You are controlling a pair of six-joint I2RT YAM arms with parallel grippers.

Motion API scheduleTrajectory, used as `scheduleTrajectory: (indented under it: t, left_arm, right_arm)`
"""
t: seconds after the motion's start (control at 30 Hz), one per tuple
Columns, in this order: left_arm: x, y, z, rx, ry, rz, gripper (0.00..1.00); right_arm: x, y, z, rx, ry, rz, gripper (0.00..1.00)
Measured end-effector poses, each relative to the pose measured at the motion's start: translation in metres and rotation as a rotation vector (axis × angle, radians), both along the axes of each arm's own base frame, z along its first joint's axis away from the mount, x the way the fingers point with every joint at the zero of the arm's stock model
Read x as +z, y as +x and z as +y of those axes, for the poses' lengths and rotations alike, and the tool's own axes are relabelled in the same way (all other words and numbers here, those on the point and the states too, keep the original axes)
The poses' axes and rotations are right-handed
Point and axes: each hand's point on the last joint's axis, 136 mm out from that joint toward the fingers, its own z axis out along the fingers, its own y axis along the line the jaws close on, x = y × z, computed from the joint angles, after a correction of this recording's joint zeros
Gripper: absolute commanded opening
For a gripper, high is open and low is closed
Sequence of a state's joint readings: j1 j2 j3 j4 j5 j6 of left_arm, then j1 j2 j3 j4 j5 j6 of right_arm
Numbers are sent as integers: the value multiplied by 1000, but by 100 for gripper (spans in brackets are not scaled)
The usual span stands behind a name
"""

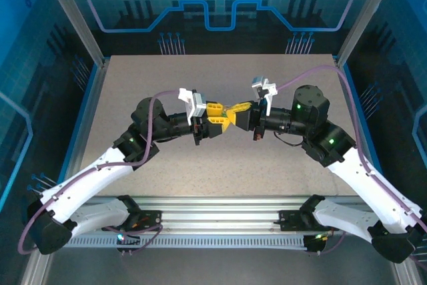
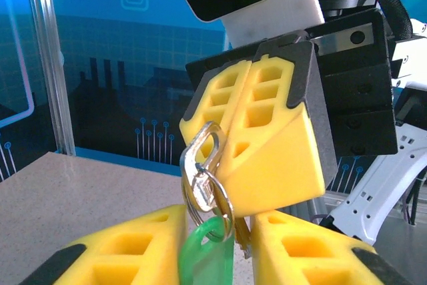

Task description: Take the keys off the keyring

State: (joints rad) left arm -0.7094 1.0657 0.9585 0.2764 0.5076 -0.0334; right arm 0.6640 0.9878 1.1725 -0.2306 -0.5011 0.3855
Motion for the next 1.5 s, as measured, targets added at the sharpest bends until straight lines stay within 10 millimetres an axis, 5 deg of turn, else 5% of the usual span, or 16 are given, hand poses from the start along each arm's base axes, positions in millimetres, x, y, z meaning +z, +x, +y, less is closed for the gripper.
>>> scheduleTrajectory:
  t: [0.43,0.83,1.5]
  left_arm:
    - [-4,5,2,31,1,-1,47]
    - [-67,12,15,125,57,65,63]
    - [-59,25,7,133,-80,-83,64]
  right_arm:
    - [-7,5,-9,-18,-287,104,0]
    - [-68,10,-14,-8,-584,311,0]
    - [-50,-4,0,85,-486,344,0]
